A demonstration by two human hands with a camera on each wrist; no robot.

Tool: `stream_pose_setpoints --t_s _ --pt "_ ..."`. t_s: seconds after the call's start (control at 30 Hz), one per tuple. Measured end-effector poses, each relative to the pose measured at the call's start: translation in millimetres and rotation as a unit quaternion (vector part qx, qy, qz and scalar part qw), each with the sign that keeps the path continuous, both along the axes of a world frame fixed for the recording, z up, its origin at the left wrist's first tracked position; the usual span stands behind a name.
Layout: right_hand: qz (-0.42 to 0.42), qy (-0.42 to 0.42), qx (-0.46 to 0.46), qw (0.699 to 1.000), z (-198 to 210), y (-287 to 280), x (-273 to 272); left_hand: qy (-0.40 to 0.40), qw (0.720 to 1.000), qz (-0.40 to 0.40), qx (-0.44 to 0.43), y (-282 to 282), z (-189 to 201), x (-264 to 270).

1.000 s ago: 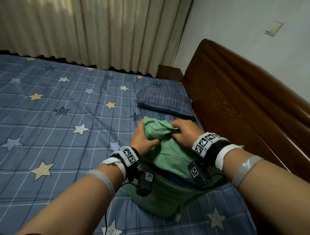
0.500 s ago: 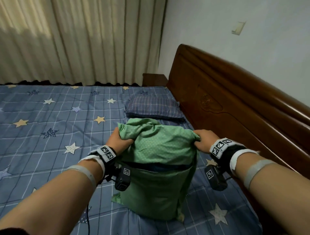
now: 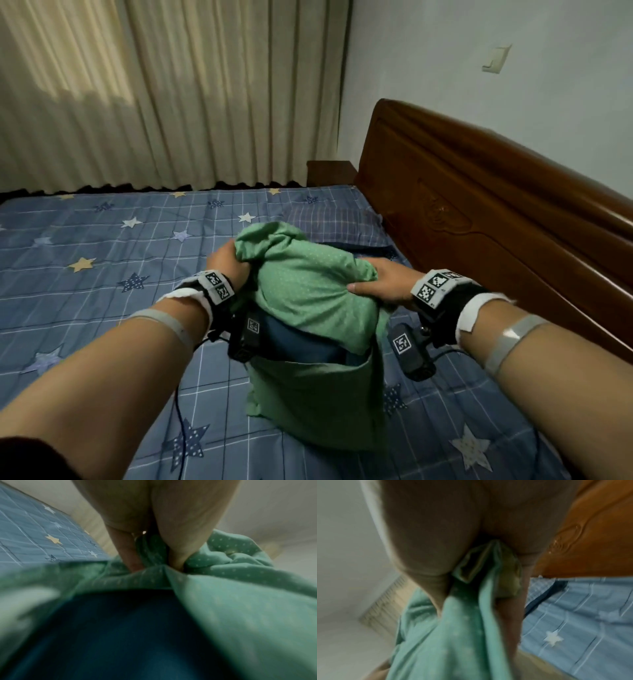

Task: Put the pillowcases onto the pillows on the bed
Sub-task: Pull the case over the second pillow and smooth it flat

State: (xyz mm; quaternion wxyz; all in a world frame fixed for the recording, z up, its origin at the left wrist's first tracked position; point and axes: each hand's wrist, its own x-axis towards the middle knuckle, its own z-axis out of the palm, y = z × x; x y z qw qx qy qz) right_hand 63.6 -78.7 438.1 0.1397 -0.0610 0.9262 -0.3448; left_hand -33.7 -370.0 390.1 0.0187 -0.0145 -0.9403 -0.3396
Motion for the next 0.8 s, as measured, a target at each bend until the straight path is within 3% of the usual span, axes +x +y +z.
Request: stream_pose_setpoints --t_s 0.13,0.23,0.33,0.4,0.47,0.57,0.67,0.8 --pt "-0.049 -0.03 -0.195 0.979 25.1 -9.9 -4.4 0.102 0.992 0.034 0.072 11.7 67.3 -13.6" --pt "-0.096 -0.044 -0.247 0.963 27.5 9.6 5.6 0.136 0.987 -0.015 0.082 39.2 104.4 -24.9" --pt "-0.172 -0.086 -0.275 0.942 6.6 49.0 30.8 0.14 0.98 -0.097 0.104 89.1 103.0 -24.8" --pt "-0.215 -0.123 -0.214 0.945 -17.2 80.4 54.9 0.092 0.97 -0.172 0.148 131.6 84.5 -11.3" --pt "-0.256 -0.179 -0.093 0.946 -53.1 113.9 84.3 0.029 0.954 -0.231 0.187 175.2 55.5 5.7" --pt "-0.351 -0.214 0.021 0.911 -96.7 146.5 129.0 -0.053 0.949 -0.289 0.116 218.0 11.7 24.4" --pt "-0.401 -0.229 0.07 0.884 -135.0 171.0 165.6 -0.168 0.924 -0.337 0.065 248.9 -39.4 48.7" --pt "-0.379 -0.282 0.011 0.881 -199.7 183.9 180.4 -0.263 0.915 -0.305 0.025 266.4 -115.2 71.2"
